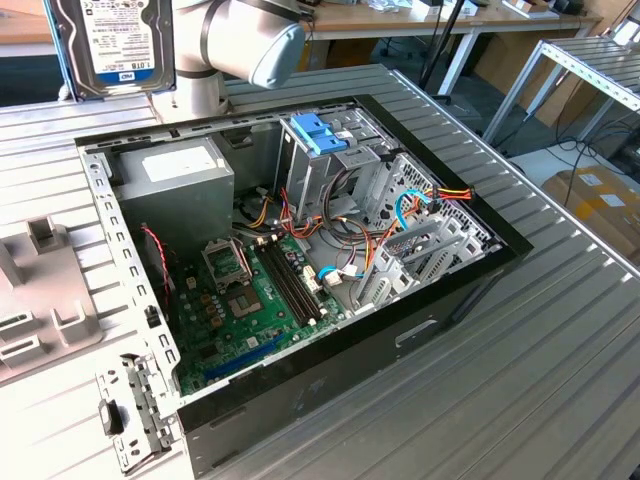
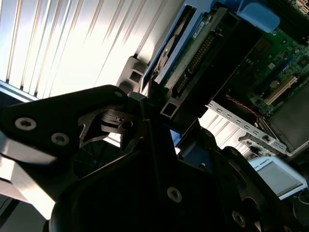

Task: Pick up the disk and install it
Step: 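Pick up the disk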

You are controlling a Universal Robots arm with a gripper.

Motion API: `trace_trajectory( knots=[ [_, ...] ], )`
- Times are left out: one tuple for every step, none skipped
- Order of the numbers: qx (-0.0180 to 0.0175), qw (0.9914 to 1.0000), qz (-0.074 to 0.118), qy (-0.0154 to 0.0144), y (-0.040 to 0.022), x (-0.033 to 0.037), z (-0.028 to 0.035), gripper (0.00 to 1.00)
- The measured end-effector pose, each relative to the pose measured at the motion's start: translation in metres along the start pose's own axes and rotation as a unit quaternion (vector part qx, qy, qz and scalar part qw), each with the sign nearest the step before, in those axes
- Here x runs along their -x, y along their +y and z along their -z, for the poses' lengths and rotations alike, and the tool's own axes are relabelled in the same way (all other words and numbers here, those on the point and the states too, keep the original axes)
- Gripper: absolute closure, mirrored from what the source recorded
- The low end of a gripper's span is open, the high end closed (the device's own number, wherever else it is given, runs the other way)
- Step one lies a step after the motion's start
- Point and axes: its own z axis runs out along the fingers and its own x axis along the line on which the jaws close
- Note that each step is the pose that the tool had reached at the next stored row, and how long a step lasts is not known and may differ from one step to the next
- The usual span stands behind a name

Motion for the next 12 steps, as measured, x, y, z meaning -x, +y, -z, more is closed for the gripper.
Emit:
trace_trajectory(
  knots=[
    [0.0, 1.0, 0.0, 0.0, -0.0019, 0.0, 0.0001, 0.64],
    [0.0001, 1.0, 0.0, 0.0, -0.0029, 0.0, 0.0001, 0.64],
    [0.0, 1.0, 0.0, 0.0, -0.0044, 0.0, 0.0002, 0.64],
    [0.0001, 1.0, 0.0, 0.0, -0.0081, 0.0, 0.0004, 0.64],
    [0.0001, 1.0, 0.0, 0.0, -0.0096, 0.0, 0.0004, 0.64],
    [0.0001, 1.0, 0.0, 0.0, -0.0109, 0.0, 0.0005, 0.64],
    [0.0001, 1.0, 0.0, 0.0, -0.013, 0.0, 0.0005, 0.64],
    [0.0002, 1.0, 0.0, 0.0, -0.0149, 0.0, 0.0006, 0.64],
    [0.0002, 1.0, 0.0, 0.0, -0.016, 0.0, 0.0006, 0.64],
    [0.0002, 1.0, 0.0, 0.0, -0.0175, 0.0, 0.0007, 0.64],
    [0.0002, 1.0, 0.0, 0.0, -0.0188, 0.0, 0.0008, 0.64],
    [0.0002, 1.0, 0.0, 0.0, -0.0201, 0.0, 0.0008, 0.64]
  ],
)
